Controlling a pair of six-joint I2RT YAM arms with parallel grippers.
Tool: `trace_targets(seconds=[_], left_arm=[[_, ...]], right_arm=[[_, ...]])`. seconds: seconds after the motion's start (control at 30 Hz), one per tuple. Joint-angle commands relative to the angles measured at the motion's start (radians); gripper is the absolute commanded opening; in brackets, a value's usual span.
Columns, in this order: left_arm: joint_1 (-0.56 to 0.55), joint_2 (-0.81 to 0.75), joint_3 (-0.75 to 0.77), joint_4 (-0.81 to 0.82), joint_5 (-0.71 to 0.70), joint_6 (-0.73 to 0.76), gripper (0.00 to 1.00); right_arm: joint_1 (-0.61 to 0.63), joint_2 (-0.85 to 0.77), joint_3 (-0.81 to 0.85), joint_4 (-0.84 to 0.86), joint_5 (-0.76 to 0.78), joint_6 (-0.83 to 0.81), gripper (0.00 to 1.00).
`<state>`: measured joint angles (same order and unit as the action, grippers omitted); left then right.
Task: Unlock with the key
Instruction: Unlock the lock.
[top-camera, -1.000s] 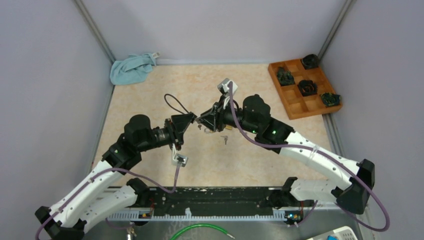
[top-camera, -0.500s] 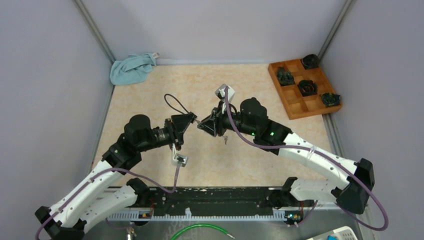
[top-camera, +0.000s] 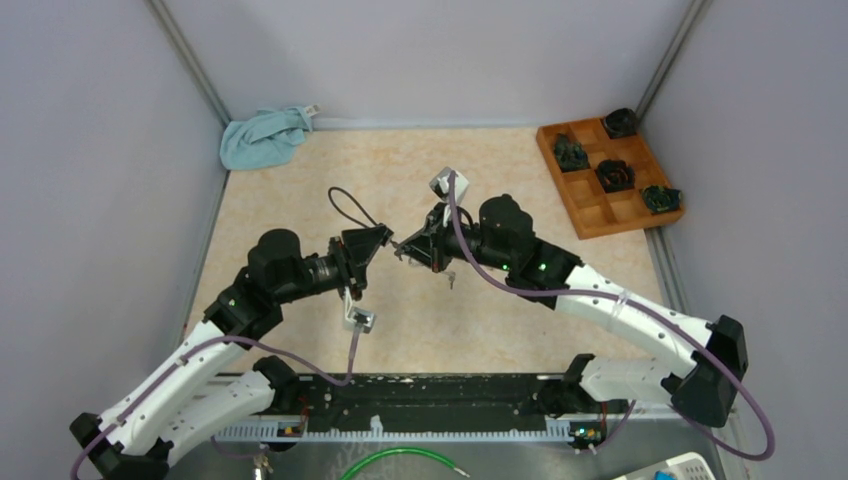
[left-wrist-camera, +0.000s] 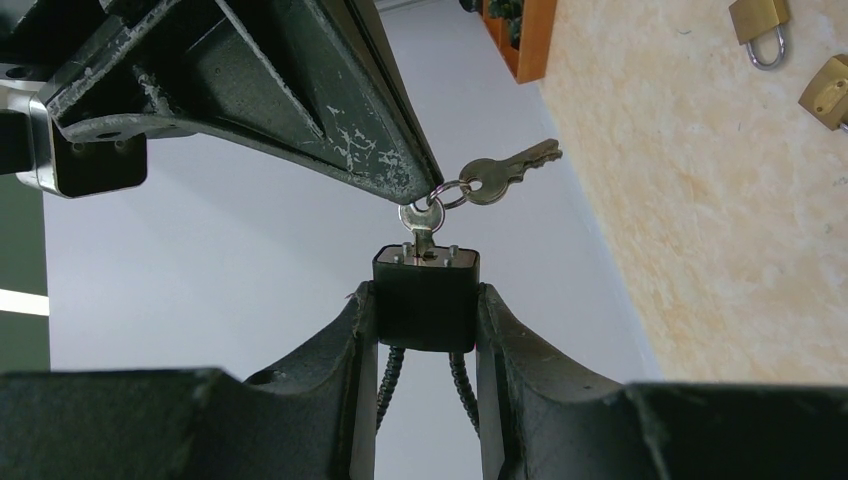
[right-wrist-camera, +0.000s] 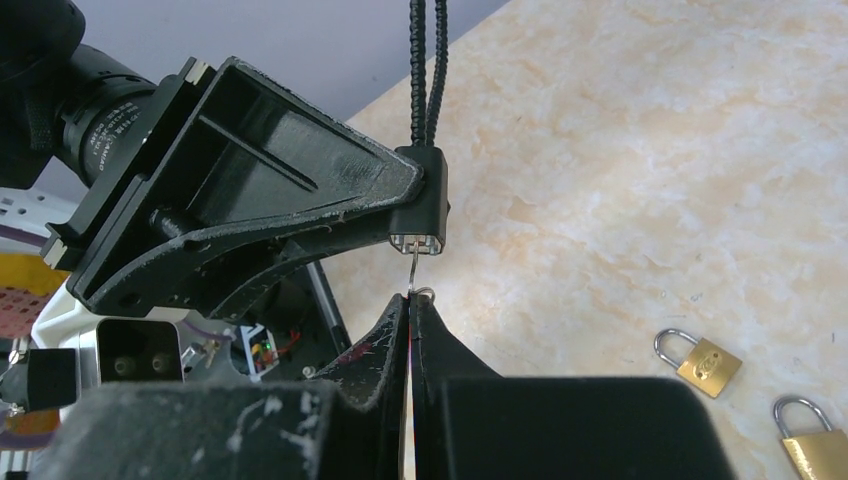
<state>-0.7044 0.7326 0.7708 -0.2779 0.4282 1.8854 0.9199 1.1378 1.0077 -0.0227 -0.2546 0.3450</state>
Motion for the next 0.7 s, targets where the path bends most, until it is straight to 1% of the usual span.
trace_targets(seconds=[0.0,0.3,0.67], left_arm=[[-0.003,-0.009,0.018,0.013,0.031,0.017,0.00],[-0.003,-0.006,0.020,0.027,0.043,0.008,0.00],[-0.003,-0.012,0.023,0.026,0.060,0.013,0.00]], right_arm=[[0.013,0.018,0.030,0.093,0.004,0.003,0.00],[0.032,0.028,0.042,0.149,0.051,0.008,0.00],[0.041,0.040,0.030,0.225,0.059,0.038,0.00]])
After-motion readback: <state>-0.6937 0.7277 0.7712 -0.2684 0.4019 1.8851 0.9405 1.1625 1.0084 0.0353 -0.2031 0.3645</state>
